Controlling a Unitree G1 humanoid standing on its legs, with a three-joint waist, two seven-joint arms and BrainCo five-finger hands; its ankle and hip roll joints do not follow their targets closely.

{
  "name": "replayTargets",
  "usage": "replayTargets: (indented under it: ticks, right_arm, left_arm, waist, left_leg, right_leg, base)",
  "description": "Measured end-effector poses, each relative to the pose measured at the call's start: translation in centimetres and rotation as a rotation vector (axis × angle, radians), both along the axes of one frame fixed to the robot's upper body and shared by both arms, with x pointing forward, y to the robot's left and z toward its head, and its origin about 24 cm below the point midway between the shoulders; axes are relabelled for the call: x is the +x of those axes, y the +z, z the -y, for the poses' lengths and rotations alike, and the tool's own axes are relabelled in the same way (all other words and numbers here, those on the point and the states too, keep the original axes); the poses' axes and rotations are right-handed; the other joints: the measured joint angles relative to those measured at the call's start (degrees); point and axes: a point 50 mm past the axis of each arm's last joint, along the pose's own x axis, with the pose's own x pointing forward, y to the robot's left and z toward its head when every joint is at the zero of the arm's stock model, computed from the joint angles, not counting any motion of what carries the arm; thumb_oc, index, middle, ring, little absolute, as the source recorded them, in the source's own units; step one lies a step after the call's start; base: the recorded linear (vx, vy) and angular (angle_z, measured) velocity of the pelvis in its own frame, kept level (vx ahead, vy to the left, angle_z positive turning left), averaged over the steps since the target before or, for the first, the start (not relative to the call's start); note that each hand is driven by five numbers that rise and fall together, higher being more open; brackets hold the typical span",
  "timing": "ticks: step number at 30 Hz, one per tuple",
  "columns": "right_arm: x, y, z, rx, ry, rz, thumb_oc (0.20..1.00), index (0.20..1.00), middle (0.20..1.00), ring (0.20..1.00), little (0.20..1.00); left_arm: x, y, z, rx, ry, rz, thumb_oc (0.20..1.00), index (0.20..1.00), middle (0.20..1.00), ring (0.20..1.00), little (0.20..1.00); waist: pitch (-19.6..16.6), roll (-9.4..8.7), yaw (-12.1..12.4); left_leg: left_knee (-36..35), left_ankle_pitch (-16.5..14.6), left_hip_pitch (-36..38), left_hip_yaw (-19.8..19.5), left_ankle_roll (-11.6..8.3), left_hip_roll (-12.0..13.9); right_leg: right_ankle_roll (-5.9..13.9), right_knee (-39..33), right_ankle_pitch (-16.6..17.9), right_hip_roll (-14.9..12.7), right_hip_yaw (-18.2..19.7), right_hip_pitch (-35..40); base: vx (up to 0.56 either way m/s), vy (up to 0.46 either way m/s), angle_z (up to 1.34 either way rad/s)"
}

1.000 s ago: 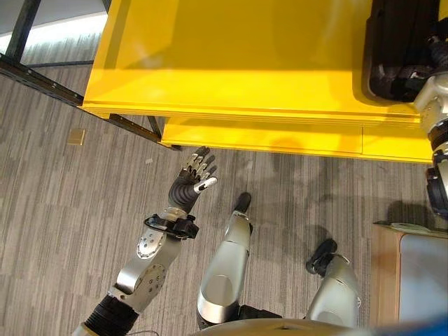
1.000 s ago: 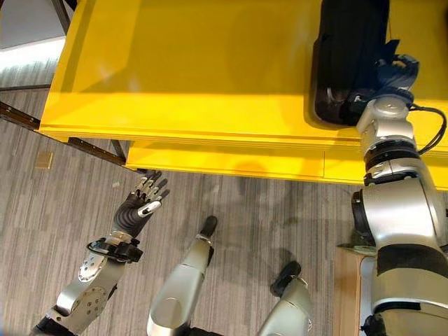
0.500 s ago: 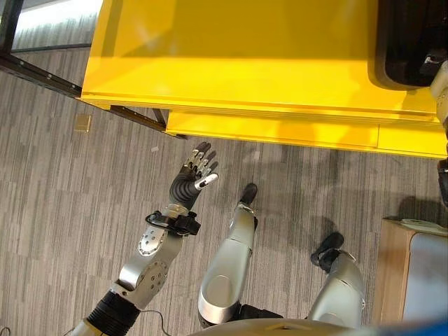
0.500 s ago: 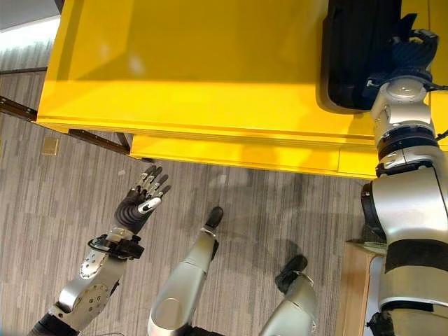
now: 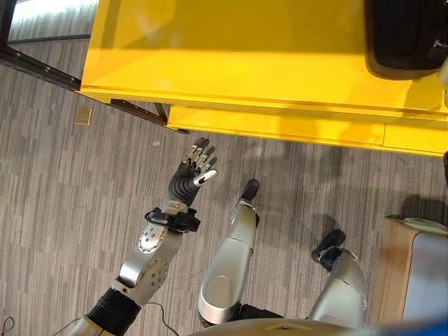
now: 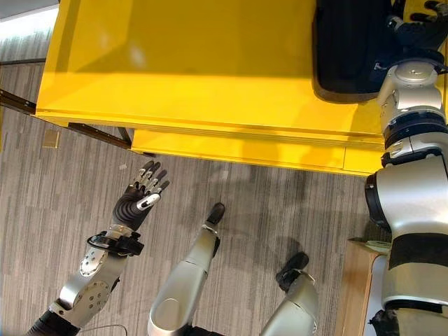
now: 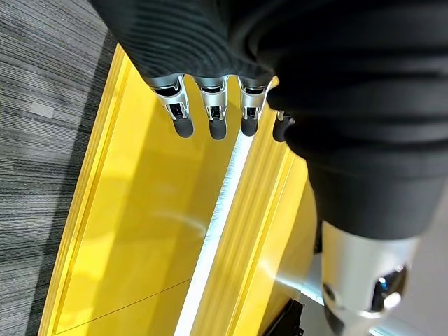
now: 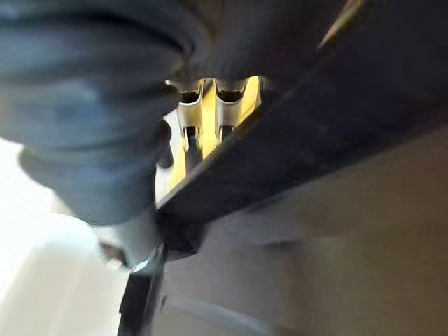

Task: Move parts from the plastic box to the shelf.

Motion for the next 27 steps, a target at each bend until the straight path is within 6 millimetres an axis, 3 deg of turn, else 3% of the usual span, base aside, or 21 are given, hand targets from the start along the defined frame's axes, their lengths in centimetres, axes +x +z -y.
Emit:
replayTargets:
  ticks: [6,9,14,19,27]
  right_arm:
    - [0.2,0.4,-0.8,-0.037,0.023,0.009,1.0,1.0,1.0,1.0,1.0]
    - [0.4,1.5,-2.1,-0.072,0.072,0.05,1.0,1.0,1.0,1.0,1.0]
    - [0.5,3.5,-5.0,-0.129,0.159,0.16,1.0,1.0,1.0,1.0,1.0]
    - [-0.4,5.7,-10.7,-0.229,0.322,0.341,1.0,1.0,1.0,1.0,1.0]
    - [-1.6,2.2,-14.3,-0.344,0.462,0.396,1.0,1.0,1.0,1.0,1.0]
  left_arm:
    - [0.1,0.2,0.0,0.0,0.0,0.012,1.0,1.0,1.0,1.0,1.0]
    - [0.1,0.3,-0.4,0.022,0.003,0.015,1.0,1.0,1.0,1.0,1.0]
    - [0.3,0.7,-0.5,0.025,0.004,0.036,1.0,1.0,1.0,1.0,1.0]
    - [0.4,1.0,-1.4,0.029,0.021,0.034,1.0,1.0,1.0,1.0,1.0]
    - [0.3,0.8,-2.3,0.036,0.053,0.02,1.0,1.0,1.0,1.0,1.0]
  waist:
    - [-0.01,-0.03,-0.24]
    - [-0.01,-0.09,-0.65]
    - [-0.03,-0.55,-1.98]
    - [-0.74,-2.98,-4.09]
    - [-2.67,-6.39,-5.88]
  left_leg:
    - [0.04,0.1,0.01,0.05,0.1,0.02]
    - [0.08,0.16,0.26,0.21,0.12,0.23]
    - [0.47,0.18,1.39,0.41,0.15,0.67]
    - [-0.58,0.44,4.96,1.77,0.43,2.38]
    - [-2.92,0.38,9.65,3.54,0.98,3.73]
  right_leg:
    - [-0.06,-0.29,0.42,0.06,0.03,0.06]
    - [-0.15,-0.63,0.86,0.3,0.17,0.26]
    - [-0.16,-1.59,1.77,0.96,0.3,1.68]
    - [-0.68,-5.76,4.11,3.03,1.06,5.55]
    - [-0.86,-11.16,6.41,4.57,1.69,10.22]
  base:
    - [0.0,0.0,0.0]
    - [-0.02,0.007,-0.05]
    - [-0.04,0.006,-0.07]
    - [-0.05,-0.003,-0.18]
    - [-0.05,0.006,-0.13]
